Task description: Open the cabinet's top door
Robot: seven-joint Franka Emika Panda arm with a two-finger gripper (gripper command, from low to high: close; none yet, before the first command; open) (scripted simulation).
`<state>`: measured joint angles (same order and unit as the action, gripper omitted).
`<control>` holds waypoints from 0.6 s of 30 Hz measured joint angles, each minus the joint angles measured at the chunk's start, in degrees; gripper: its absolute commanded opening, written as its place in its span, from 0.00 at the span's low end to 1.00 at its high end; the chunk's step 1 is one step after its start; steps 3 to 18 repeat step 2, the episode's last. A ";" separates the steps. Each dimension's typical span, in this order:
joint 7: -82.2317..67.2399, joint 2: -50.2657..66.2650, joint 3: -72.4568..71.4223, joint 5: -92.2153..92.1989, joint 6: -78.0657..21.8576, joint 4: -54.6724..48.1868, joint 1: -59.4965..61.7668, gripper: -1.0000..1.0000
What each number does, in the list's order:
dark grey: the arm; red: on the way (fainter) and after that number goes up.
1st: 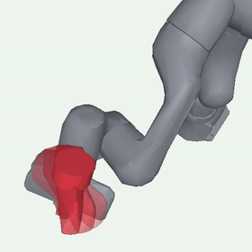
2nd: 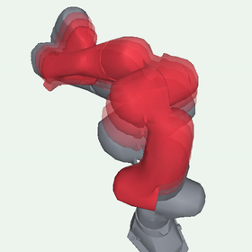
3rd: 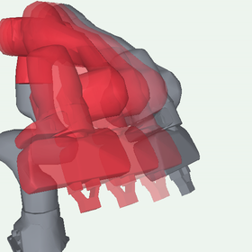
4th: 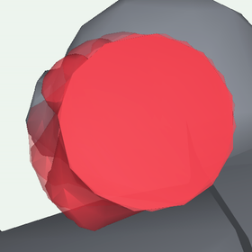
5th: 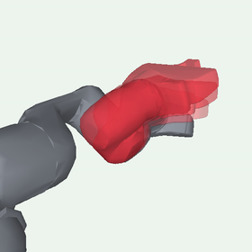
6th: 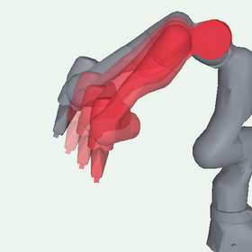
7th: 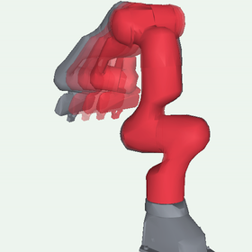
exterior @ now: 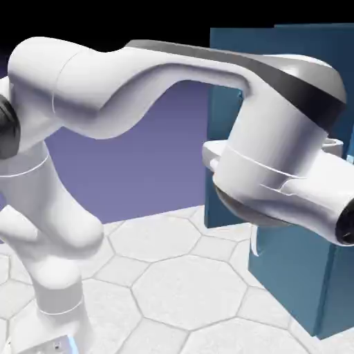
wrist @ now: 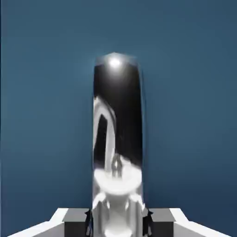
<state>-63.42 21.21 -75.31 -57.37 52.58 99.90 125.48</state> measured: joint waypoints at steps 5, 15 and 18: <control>1.87 3.93 1.89 2.39 -0.34 -3.26 -4.17 0.00; 1.87 3.93 1.89 2.39 -0.34 -3.26 -4.17 0.00; 1.87 3.93 1.89 2.39 -0.34 -3.26 -4.17 0.00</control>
